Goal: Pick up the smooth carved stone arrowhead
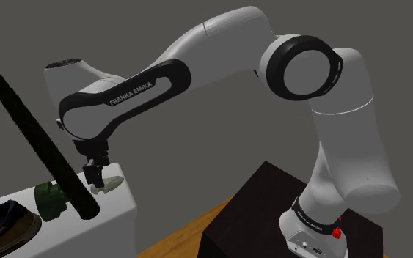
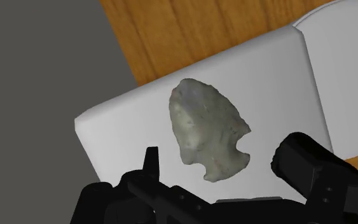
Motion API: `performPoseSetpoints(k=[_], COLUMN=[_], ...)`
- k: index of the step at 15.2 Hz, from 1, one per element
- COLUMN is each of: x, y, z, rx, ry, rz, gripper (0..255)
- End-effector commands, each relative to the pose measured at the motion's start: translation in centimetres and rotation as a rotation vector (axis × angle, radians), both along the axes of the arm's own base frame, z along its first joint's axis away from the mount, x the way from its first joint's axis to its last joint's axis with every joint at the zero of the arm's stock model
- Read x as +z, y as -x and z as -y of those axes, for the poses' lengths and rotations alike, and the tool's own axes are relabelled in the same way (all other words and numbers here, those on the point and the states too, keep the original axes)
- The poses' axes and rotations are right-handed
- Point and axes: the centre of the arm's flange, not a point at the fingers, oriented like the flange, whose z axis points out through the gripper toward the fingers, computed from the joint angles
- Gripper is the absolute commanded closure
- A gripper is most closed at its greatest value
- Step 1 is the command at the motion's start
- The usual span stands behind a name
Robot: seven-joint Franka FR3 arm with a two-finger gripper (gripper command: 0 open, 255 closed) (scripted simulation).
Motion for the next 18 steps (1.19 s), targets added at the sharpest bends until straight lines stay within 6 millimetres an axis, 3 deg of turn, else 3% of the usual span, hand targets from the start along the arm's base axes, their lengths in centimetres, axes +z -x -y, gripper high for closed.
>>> performPoseSetpoints(k=[1, 8, 9, 18], x=[-1.0, -3.9, -4.0, -3.9], y=[0.1, 0.1, 0.1, 0.1], z=[-0.6, -0.6, -0.6, -0.6], rx=[0.011, 0.011, 0.011, 0.011], ry=[0.000, 0.000, 0.000, 0.000], rz=[-0.002, -0.002, -0.002, -0.002], gripper=[0, 0, 255, 255])
